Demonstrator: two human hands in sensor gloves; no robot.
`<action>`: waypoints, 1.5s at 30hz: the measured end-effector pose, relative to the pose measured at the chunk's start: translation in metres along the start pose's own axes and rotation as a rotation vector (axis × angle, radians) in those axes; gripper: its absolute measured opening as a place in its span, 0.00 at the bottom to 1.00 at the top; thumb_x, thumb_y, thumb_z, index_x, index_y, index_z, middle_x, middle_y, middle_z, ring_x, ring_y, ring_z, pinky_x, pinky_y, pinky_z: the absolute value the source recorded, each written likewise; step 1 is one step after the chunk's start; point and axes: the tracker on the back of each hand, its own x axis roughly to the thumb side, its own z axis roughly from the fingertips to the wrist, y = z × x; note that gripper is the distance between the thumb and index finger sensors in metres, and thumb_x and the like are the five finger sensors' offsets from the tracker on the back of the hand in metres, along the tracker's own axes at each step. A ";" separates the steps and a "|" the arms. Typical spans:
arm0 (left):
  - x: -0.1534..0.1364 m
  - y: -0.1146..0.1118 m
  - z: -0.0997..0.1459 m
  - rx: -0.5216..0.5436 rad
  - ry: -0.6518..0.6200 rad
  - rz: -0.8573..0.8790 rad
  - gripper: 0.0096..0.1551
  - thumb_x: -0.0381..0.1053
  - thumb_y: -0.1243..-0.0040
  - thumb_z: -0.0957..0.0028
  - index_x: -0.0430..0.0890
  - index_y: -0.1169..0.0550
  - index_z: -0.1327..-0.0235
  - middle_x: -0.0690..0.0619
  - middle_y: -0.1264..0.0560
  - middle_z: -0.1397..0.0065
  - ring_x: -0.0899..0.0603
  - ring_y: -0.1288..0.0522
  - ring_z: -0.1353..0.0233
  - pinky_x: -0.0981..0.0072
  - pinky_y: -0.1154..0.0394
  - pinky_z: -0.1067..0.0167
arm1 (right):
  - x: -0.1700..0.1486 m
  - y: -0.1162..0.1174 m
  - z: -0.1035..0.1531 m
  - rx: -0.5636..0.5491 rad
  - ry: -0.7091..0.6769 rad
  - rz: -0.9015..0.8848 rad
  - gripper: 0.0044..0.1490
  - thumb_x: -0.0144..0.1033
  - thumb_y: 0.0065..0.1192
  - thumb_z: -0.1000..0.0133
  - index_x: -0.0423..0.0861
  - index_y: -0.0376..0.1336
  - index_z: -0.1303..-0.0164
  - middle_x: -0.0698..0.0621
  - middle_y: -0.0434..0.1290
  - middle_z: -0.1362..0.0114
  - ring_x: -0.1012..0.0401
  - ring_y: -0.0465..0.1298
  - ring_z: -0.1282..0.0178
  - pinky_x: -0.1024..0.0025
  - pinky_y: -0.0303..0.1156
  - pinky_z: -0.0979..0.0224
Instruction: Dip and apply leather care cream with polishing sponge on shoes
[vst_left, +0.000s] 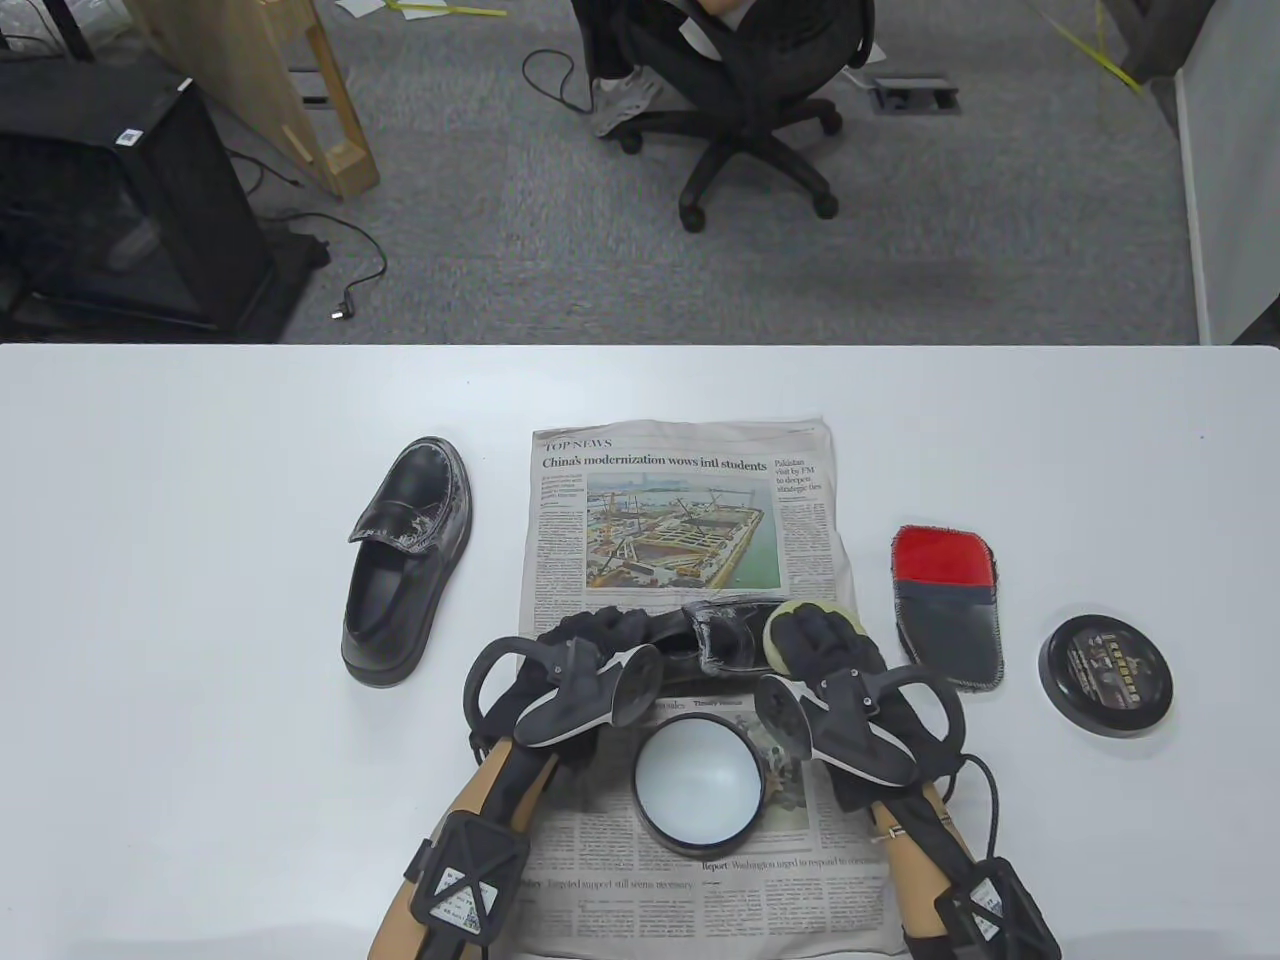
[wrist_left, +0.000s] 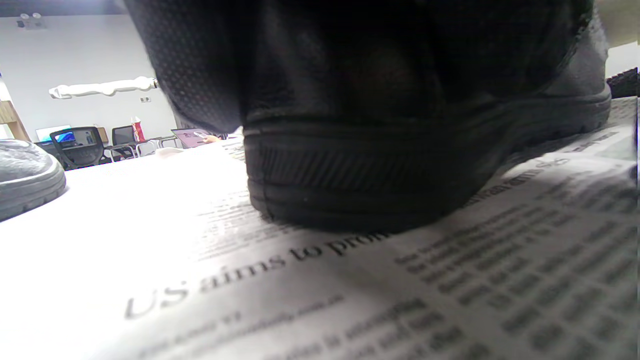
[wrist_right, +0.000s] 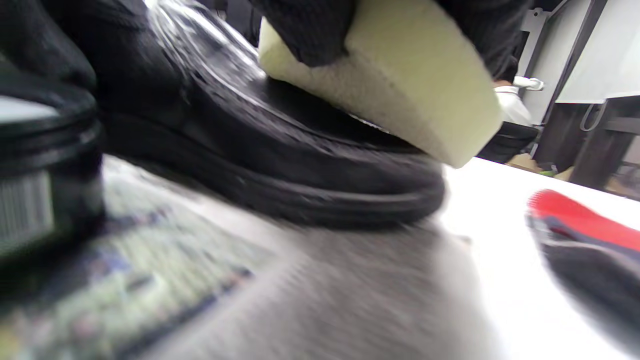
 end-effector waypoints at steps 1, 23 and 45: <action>0.000 0.000 0.000 0.001 -0.002 0.002 0.45 0.70 0.37 0.59 0.56 0.29 0.25 0.52 0.23 0.23 0.43 0.22 0.28 0.54 0.21 0.33 | 0.001 0.002 -0.004 -0.008 0.004 -0.008 0.32 0.35 0.53 0.36 0.52 0.53 0.19 0.47 0.62 0.16 0.48 0.69 0.20 0.55 0.71 0.23; -0.002 0.001 -0.002 -0.030 0.015 -0.024 0.50 0.74 0.39 0.60 0.53 0.29 0.23 0.50 0.23 0.23 0.44 0.21 0.29 0.58 0.19 0.36 | 0.005 -0.012 0.007 0.180 0.007 0.171 0.34 0.36 0.53 0.35 0.45 0.53 0.17 0.41 0.65 0.18 0.46 0.73 0.23 0.57 0.73 0.25; -0.002 -0.001 -0.001 -0.010 0.018 -0.009 0.51 0.74 0.39 0.60 0.53 0.30 0.23 0.49 0.23 0.23 0.43 0.21 0.29 0.57 0.19 0.36 | -0.018 -0.001 0.009 0.288 0.110 0.163 0.35 0.35 0.53 0.35 0.41 0.52 0.17 0.38 0.65 0.19 0.46 0.75 0.26 0.57 0.74 0.27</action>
